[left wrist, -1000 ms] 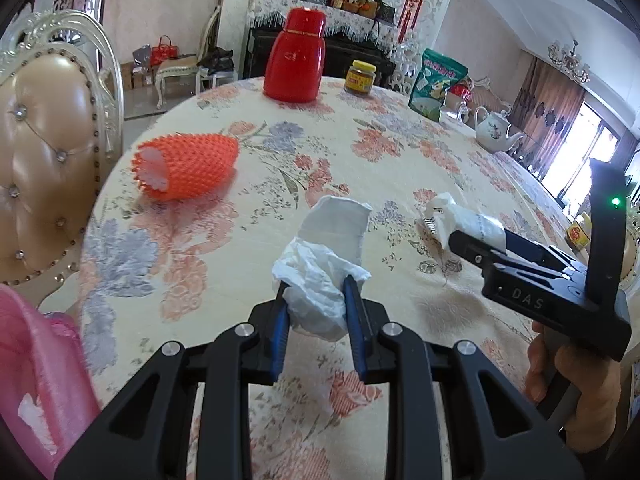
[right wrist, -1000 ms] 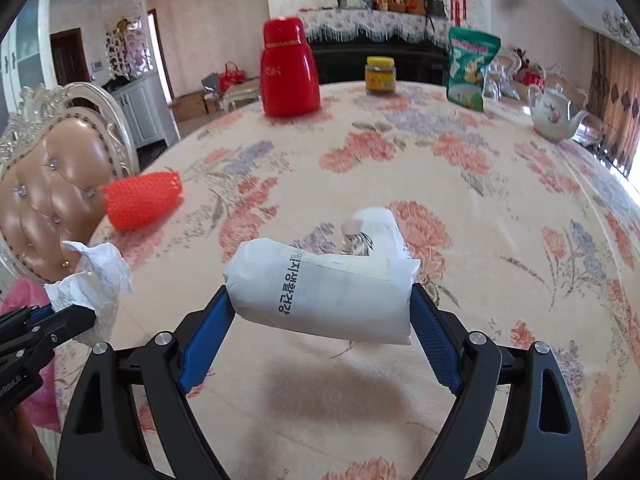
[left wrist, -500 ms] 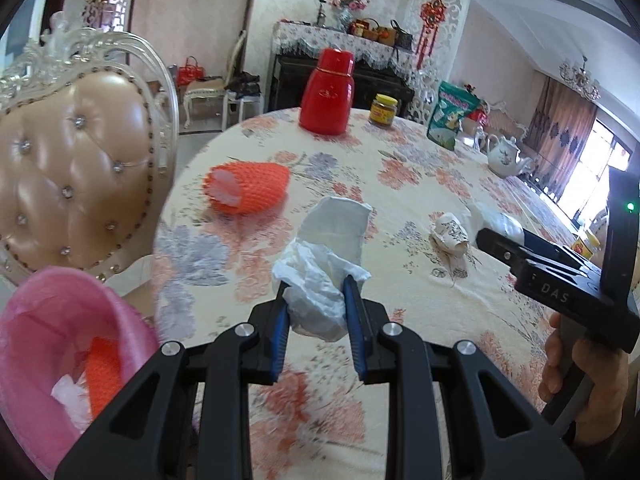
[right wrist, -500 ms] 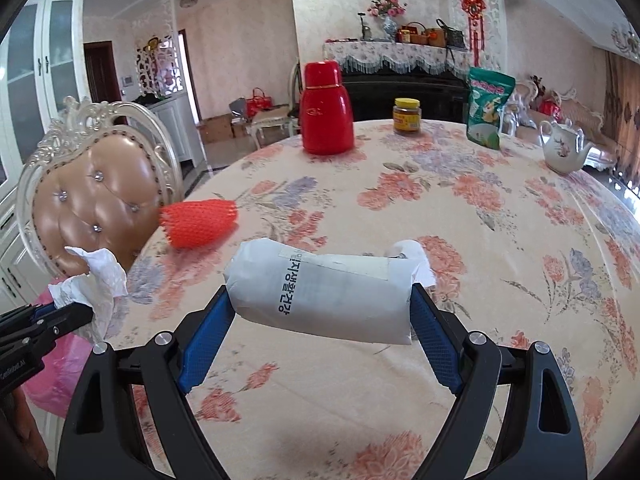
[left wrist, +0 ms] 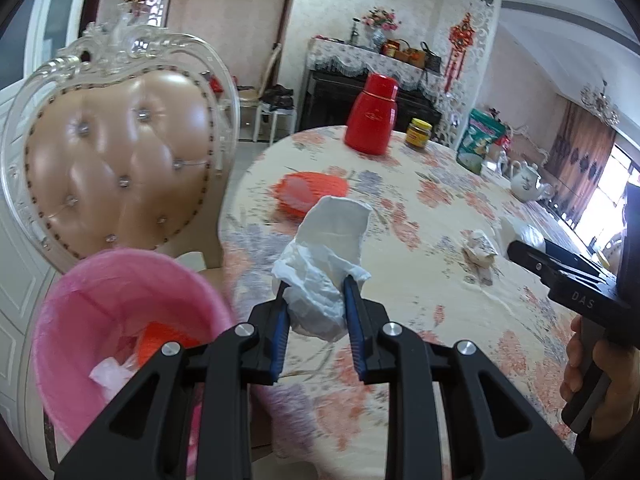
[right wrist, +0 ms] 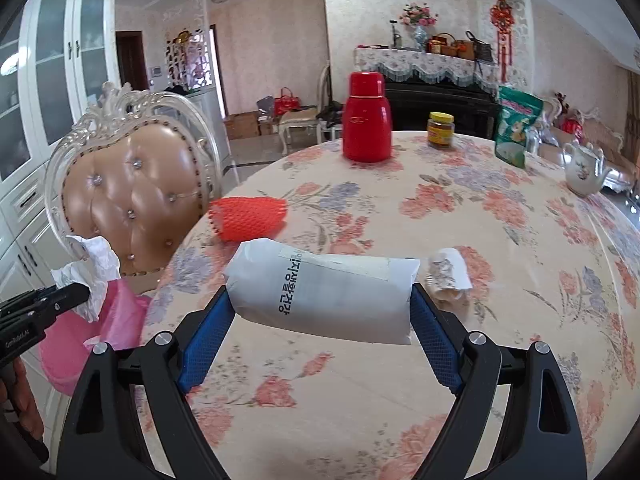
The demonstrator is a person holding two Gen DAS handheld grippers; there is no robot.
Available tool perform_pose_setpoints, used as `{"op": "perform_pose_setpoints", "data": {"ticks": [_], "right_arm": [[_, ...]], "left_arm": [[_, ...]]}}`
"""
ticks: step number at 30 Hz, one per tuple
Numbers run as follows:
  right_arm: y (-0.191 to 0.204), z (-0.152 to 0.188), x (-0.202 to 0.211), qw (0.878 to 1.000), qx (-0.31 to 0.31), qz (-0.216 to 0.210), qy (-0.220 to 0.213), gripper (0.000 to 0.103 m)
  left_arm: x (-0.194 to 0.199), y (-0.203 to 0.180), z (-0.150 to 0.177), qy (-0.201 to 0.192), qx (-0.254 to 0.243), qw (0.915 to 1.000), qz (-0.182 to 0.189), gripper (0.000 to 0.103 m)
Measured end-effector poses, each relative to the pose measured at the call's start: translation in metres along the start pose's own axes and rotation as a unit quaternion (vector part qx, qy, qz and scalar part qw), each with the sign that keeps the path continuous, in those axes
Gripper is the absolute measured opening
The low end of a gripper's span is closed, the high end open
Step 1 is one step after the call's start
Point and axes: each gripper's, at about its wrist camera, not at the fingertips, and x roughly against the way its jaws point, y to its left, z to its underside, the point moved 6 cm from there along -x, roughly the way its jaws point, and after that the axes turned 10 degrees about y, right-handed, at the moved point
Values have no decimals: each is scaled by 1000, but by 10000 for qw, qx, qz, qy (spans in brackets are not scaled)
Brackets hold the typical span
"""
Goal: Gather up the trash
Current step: 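Carry tissue and paper roll over the pink wastebasket and open both grippers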
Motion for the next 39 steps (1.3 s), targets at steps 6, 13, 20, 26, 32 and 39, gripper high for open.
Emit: {"op": "perform_pose_setpoints", "data": {"ticks": [6, 13, 20, 26, 32, 39], "right_arm": [[36, -3, -2, 9996, 223, -197, 24, 81], [83, -9, -3, 9974, 548, -458, 37, 81], [137, -15, -3, 9927, 956, -729, 30, 81], [179, -17, -6, 9875, 1243, -969, 70, 81], [224, -16, -13, 9805, 1544, -1201, 161, 81], [263, -10, -21, 9718, 1850, -1435, 291, 82]], "left_arm": [[22, 40, 5, -131, 246, 9993, -235, 25], [47, 86, 15, -233, 541, 9970, -509, 25], [64, 119, 25, -311, 790, 9940, -690, 25], [77, 143, 32, -353, 969, 9913, -824, 25], [83, 161, 36, -384, 1106, 9890, -907, 25], [89, 180, 41, -402, 1264, 9863, -982, 25]]}}
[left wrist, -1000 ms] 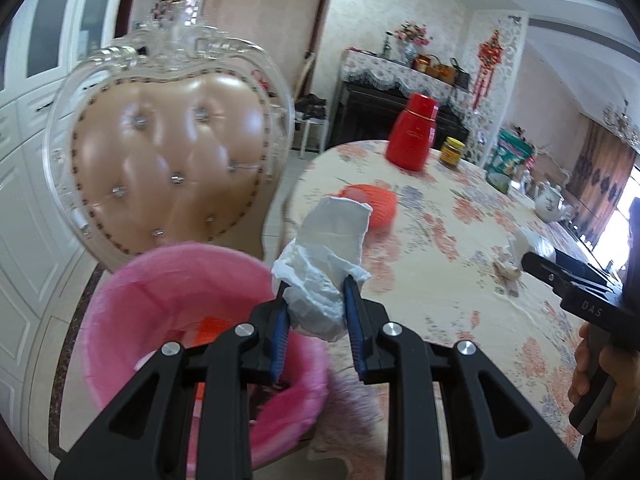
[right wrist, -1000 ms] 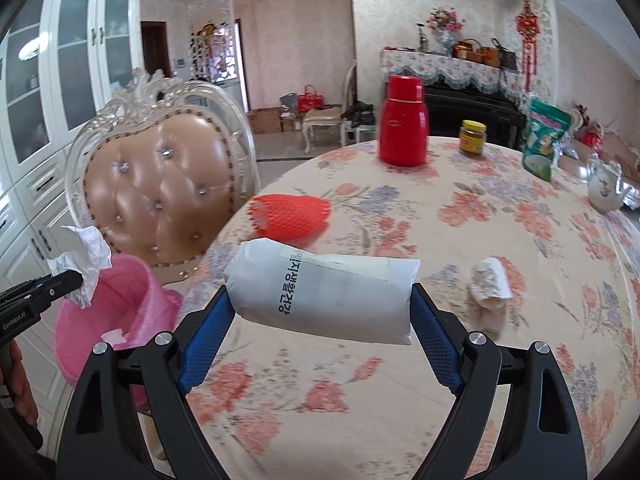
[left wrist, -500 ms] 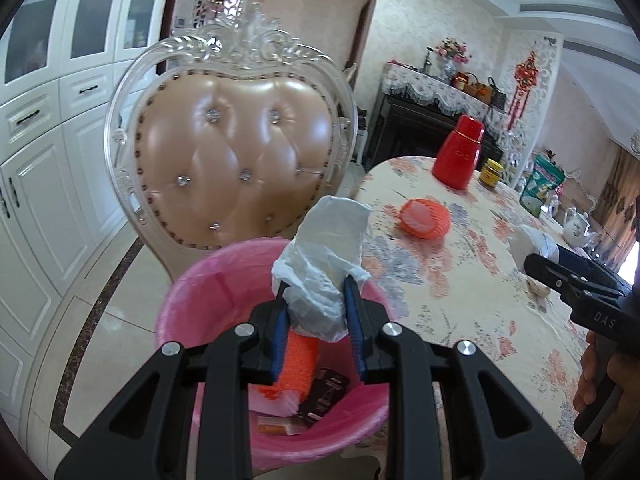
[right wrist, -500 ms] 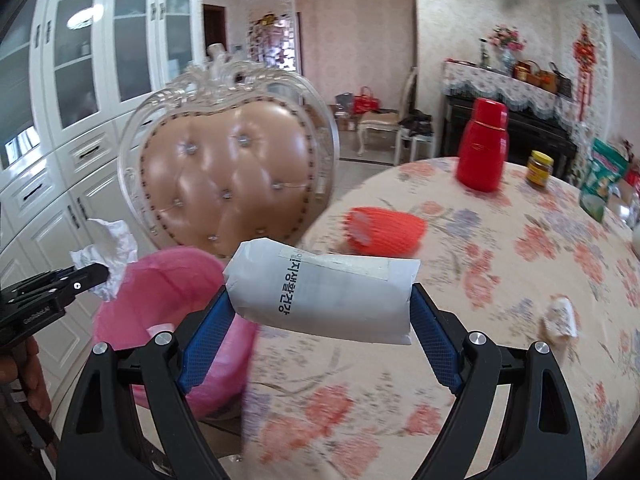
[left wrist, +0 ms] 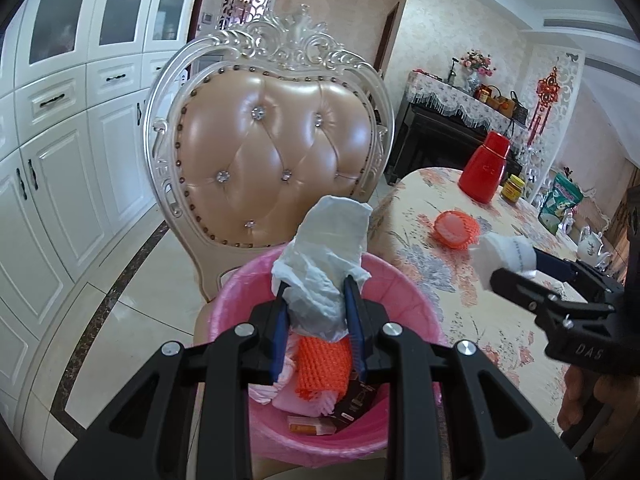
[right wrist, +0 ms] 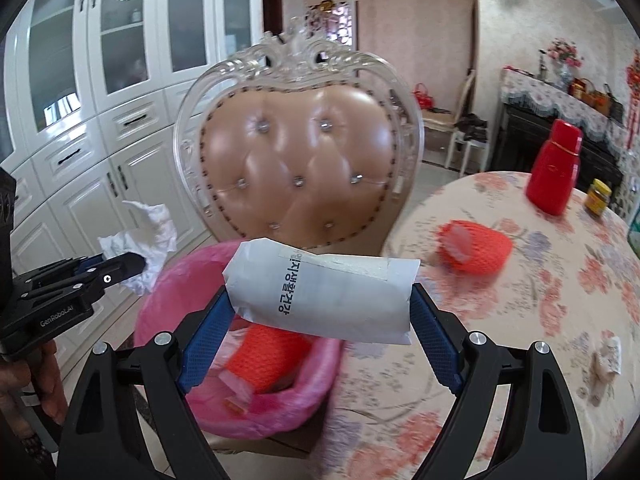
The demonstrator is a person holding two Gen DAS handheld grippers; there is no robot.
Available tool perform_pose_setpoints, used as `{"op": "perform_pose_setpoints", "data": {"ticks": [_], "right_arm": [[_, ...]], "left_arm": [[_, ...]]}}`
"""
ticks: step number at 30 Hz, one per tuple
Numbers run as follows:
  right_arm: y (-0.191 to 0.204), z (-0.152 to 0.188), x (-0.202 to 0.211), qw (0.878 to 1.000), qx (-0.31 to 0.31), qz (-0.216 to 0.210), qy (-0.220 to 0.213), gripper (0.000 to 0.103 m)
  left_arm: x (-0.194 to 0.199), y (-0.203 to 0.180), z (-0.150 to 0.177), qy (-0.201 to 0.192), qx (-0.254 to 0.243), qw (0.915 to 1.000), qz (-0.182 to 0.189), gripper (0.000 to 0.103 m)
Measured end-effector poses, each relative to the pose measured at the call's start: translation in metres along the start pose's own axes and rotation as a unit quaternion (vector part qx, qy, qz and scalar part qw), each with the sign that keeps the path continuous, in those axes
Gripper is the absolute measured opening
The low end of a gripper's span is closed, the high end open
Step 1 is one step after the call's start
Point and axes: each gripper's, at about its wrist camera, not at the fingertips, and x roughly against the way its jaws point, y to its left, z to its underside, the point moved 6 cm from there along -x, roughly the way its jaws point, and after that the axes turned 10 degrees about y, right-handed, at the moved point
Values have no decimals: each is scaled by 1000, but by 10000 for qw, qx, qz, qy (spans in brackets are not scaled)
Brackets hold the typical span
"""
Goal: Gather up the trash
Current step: 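Carry tissue and paper roll over the pink wastebasket and open both grippers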
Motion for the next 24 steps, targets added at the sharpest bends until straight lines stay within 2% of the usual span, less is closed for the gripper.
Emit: {"op": "perform_pose_setpoints", "data": {"ticks": [16, 24], "right_arm": [[36, -7, -25, 9983, 374, -367, 246, 85], [20, -5, -26, 9991, 208, -276, 251, 85]], "left_arm": [[1, 22, -1, -22, 195, 9998, -93, 26], [-5, 19, 0, 31, 193, 9998, -48, 26]]}}
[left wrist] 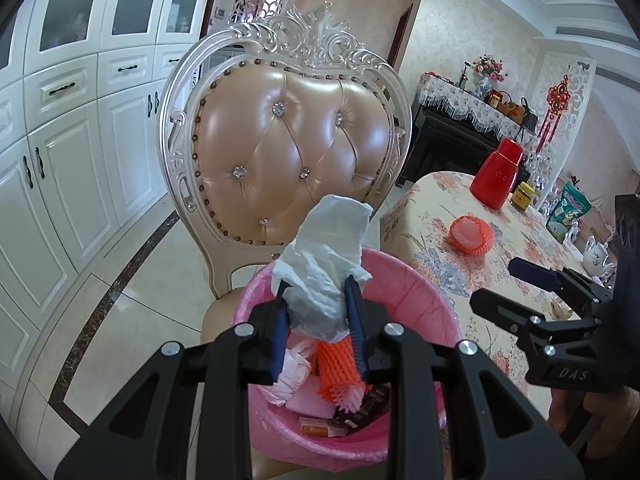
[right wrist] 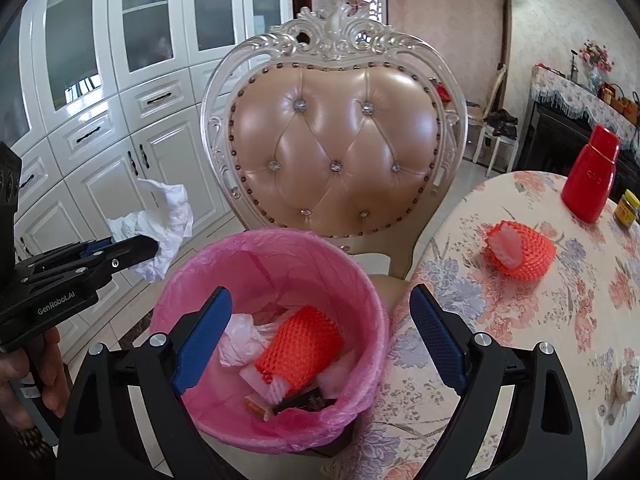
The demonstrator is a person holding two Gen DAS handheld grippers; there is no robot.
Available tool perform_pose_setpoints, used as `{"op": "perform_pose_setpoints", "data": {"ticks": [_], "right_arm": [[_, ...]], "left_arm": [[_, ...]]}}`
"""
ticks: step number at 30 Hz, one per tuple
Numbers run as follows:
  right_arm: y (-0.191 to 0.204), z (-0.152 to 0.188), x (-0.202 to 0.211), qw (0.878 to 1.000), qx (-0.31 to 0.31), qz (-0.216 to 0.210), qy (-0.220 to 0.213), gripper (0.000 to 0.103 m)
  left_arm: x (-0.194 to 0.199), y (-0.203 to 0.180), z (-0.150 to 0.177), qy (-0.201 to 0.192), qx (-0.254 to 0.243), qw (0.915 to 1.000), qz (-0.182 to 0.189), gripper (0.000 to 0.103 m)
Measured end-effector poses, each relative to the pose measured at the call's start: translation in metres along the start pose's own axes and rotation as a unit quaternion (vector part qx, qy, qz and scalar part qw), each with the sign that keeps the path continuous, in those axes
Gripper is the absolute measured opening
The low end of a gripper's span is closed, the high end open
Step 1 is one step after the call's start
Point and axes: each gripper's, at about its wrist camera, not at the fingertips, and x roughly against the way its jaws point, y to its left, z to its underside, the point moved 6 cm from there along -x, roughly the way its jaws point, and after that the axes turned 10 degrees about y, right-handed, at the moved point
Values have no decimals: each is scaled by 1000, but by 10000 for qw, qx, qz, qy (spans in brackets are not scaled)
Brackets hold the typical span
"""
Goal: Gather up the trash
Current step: 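Carry tissue and paper roll over the pink wastebasket and open both grippers, then move both tools back over the table toward the orange foam net and paper cup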
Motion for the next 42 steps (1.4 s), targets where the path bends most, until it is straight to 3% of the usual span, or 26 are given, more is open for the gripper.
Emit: {"op": "perform_pose_setpoints", "data": {"ticks": [3, 5, 7, 24, 31, 42], "right_arm": [[-9, 2, 2, 10000, -78, 49, 6, 85], [-16, 4, 3, 9999, -124, 100, 5, 85], [-20, 6, 3, 9998, -161, 123, 15, 85], [-57, 19, 17, 9984, -432, 359, -67, 85], [-95, 27, 30, 9954, -657, 679, -166, 85], [-185, 52, 54, 9841, -1236, 1248, -265, 85]], "left_arm": [[-5, -5, -1, 50, -54, 10000, 38, 31], [-8, -7, -1, 63, -35, 10000, 49, 45], [-9, -9, -1, 63, -20, 10000, 74, 47], [-17, -36, -6, 89, -218, 9996, 126, 50], [-26, -58, -9, 125, -368, 9990, 202, 52], [-47, -111, -14, 215, -702, 9966, 373, 53]]}}
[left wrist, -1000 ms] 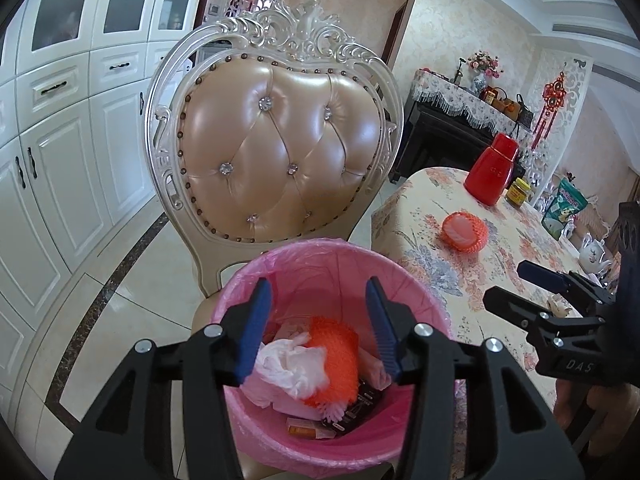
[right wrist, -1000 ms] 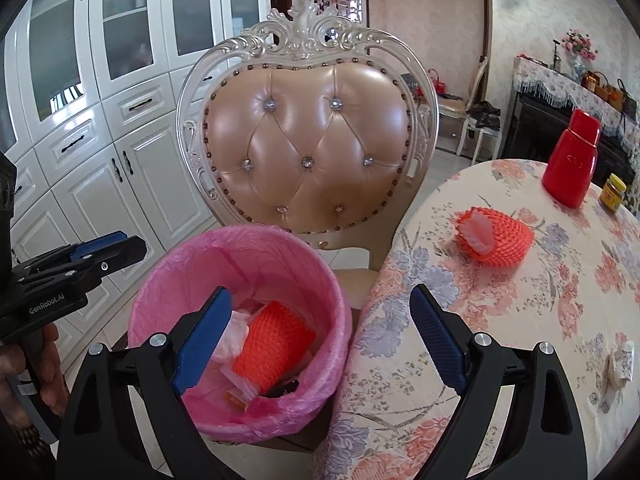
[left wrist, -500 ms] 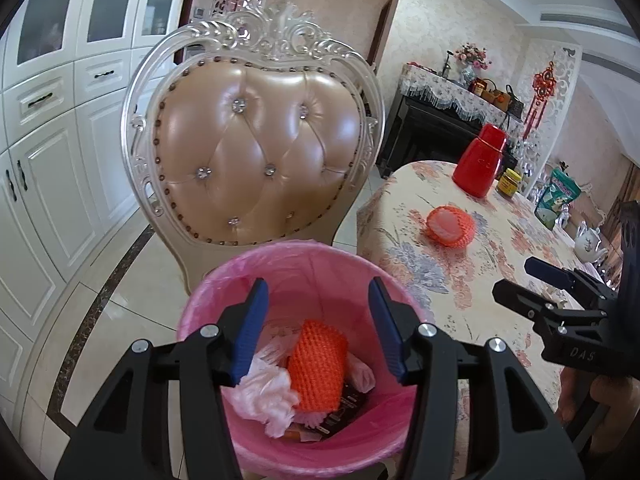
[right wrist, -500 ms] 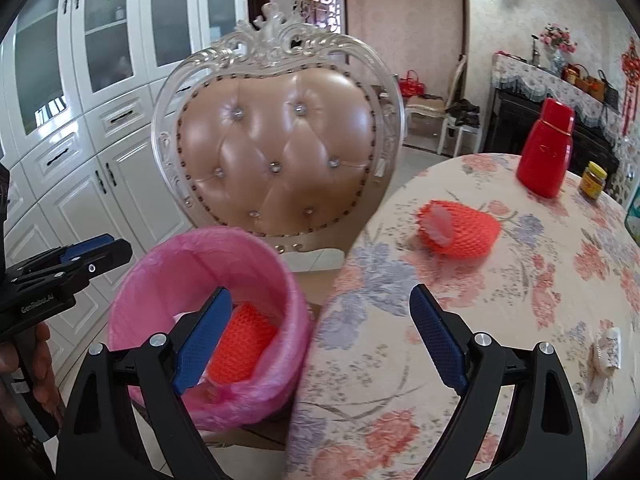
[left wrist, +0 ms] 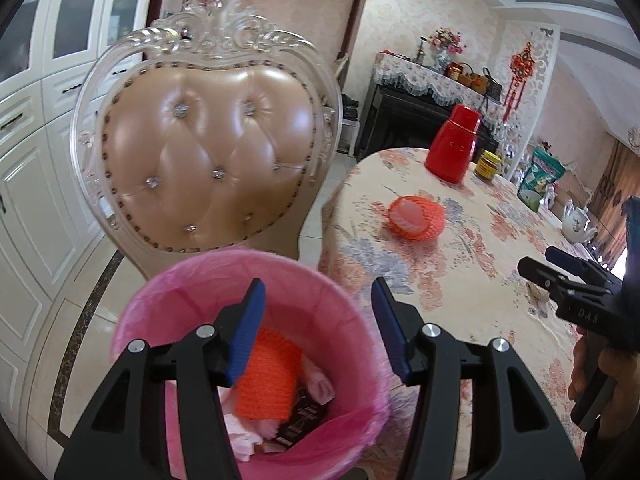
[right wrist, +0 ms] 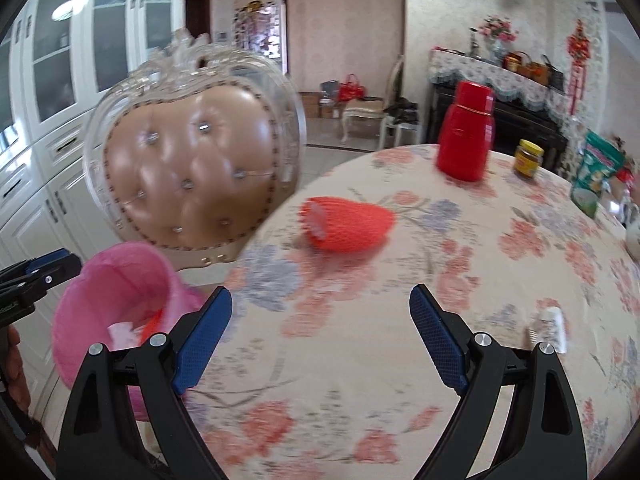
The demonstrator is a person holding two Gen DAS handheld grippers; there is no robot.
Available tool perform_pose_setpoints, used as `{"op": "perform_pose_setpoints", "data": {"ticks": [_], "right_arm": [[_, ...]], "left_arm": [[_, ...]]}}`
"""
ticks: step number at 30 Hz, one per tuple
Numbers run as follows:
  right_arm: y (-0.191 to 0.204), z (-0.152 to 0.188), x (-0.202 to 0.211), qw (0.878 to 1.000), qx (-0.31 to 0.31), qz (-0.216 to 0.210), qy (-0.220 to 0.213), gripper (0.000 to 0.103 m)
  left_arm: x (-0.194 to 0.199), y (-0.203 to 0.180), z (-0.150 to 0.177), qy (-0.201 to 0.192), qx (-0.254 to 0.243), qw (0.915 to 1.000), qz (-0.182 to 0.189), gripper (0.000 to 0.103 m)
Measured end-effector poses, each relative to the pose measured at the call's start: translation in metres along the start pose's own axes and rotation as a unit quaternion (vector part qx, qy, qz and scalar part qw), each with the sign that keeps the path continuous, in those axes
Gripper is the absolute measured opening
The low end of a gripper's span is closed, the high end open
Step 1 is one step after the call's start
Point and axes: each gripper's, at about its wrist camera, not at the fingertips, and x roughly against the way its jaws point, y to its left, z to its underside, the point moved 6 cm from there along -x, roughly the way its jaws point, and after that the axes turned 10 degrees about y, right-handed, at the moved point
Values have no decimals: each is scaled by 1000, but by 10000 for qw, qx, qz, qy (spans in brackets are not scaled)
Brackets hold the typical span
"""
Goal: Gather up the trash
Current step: 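Move both tools back over the table toward the orange foam net and paper cup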
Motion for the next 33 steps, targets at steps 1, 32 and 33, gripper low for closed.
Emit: {"op": "perform_pose_setpoints", "data": {"ticks": [1, 32, 33], "right_arm": [[-8, 0, 0, 10000, -47, 42, -4, 85], [-201, 6, -38, 9896, -1219, 748, 122, 85], [-204, 8, -40, 9894, -1234, 752, 148, 85]], "left_arm": [[-3, -7, -2, 9, -49, 10000, 22, 53], [-127, -172, -102, 85, -1100, 9934, 301, 63], [-132, -174, -104, 108, -1117, 9933, 291, 63]]}}
